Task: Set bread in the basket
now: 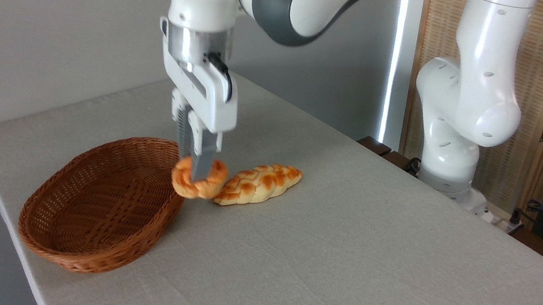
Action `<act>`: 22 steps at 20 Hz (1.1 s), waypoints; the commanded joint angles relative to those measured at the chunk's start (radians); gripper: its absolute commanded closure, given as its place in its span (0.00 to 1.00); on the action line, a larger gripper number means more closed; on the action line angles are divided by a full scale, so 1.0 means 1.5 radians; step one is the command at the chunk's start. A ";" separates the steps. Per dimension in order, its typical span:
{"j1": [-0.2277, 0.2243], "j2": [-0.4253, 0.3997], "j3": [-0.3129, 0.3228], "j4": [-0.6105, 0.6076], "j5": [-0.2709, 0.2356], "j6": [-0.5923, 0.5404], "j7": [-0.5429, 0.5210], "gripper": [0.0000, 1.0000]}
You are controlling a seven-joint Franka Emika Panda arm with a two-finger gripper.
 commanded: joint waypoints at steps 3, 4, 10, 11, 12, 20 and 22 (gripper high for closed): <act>-0.010 0.066 -0.003 0.094 -0.052 -0.007 -0.107 0.49; -0.011 0.086 -0.004 0.106 -0.054 -0.002 -0.125 0.46; -0.012 0.170 -0.038 0.150 -0.055 0.043 -0.203 0.00; -0.012 0.174 -0.040 0.150 -0.055 0.051 -0.203 0.00; -0.012 0.179 -0.050 0.150 -0.055 0.056 -0.203 0.00; -0.012 0.197 -0.053 0.150 -0.061 0.074 -0.204 0.00; -0.011 0.196 -0.053 0.150 -0.062 0.074 -0.203 0.00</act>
